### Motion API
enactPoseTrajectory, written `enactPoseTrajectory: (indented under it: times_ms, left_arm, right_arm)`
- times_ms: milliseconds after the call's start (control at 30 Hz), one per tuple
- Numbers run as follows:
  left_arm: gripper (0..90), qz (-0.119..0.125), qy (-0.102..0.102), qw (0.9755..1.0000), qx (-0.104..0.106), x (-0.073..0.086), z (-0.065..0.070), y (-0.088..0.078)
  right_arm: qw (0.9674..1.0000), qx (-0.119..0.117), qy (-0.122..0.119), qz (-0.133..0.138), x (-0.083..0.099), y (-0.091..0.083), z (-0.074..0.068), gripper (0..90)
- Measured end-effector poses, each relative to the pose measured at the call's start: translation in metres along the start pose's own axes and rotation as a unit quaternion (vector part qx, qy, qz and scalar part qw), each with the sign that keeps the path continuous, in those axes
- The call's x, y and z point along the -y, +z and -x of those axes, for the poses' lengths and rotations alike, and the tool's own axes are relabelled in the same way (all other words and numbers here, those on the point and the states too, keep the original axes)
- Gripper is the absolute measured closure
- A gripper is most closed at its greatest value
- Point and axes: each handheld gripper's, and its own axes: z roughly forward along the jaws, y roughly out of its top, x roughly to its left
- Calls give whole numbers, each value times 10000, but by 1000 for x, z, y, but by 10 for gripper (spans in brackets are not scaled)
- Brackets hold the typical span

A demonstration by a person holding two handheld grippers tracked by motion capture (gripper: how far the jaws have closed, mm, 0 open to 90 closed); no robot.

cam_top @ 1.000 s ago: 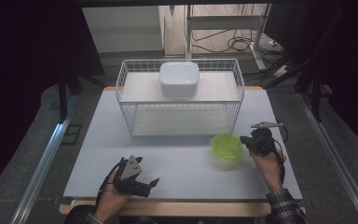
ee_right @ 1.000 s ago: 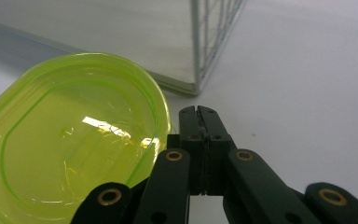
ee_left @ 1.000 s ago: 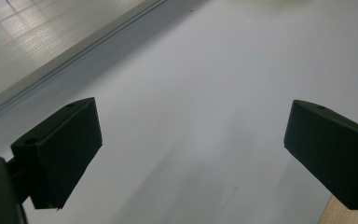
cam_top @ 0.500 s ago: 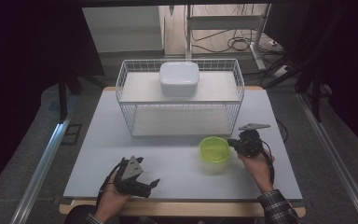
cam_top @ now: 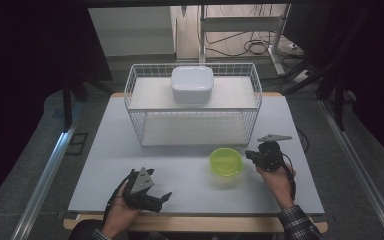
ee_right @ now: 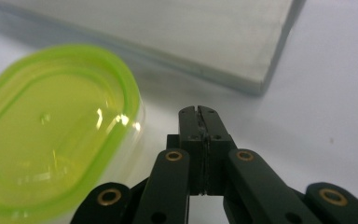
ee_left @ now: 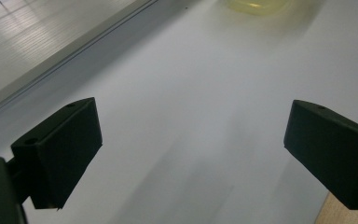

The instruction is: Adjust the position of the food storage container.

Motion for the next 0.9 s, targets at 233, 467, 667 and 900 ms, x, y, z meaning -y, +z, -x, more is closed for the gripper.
enactPoseTrajectory:
  times_ms: [233, 467, 667, 900]
  left_arm:
    - [37, -26, 24, 10000, 1, 0, 1, 1]
    - [37, -64, 43, 10000, 21, 0, 1, 2]
    - [37, -80, 49, 10000, 26, 0, 1, 2]
    - [37, -105, 67, 9999, 29, 0, 2, 3]
  right_arm:
    - [9995, -170, -53, -246, 10, 6, -6, 899]
    - [9984, -449, 16, -337, 9, 19, -16, 898]
    - [9975, -624, -4, -341, 6, 26, -26, 899]
    - [9950, -915, 23, -388, 5, 37, -39, 899]
